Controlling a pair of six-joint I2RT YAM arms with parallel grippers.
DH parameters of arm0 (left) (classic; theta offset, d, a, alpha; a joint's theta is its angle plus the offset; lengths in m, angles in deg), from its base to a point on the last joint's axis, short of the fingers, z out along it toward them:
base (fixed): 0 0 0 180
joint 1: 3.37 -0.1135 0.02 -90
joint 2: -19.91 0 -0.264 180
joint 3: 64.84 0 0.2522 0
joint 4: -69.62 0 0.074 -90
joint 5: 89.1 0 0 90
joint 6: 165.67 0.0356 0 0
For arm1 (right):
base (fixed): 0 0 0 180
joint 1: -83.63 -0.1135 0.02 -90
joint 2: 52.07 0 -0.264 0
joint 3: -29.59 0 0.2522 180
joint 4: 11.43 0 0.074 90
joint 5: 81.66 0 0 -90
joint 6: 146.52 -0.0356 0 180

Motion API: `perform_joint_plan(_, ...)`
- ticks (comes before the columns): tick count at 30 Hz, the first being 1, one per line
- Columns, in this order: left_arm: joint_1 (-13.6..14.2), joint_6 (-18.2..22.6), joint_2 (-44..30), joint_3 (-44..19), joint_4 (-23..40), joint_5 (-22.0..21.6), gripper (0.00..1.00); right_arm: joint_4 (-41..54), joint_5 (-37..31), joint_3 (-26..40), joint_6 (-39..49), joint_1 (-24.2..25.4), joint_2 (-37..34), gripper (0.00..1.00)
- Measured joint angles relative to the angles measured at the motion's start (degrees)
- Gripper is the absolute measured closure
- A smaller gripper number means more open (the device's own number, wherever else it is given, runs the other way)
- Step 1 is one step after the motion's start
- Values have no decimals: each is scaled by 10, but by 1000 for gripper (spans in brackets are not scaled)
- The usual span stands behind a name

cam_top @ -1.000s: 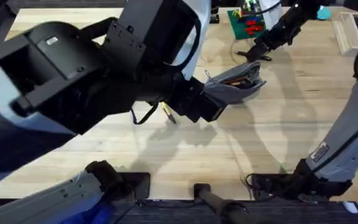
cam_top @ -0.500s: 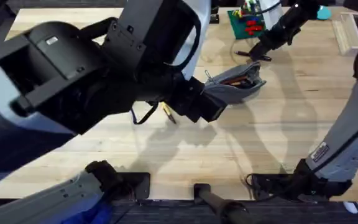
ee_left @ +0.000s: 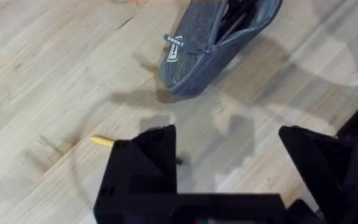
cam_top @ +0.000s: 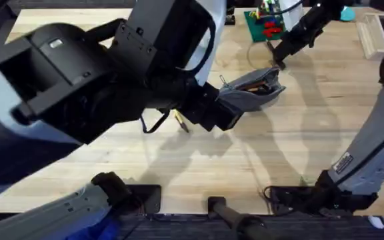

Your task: Unzip the bag, pick up the pens from the table one at a time and place them inside, then zip the bag closed.

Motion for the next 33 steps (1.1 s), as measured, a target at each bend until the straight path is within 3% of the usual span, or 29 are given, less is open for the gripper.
perform_joint_plan(24, 0, 0, 0, 0, 0, 0, 5, 69, 30, 3, 47, 0, 4, 967)
perform_joint_plan(33, 0, 0, 0, 0, 0, 0, 6, 81, 37, 3, 77, 0, 66, 967)
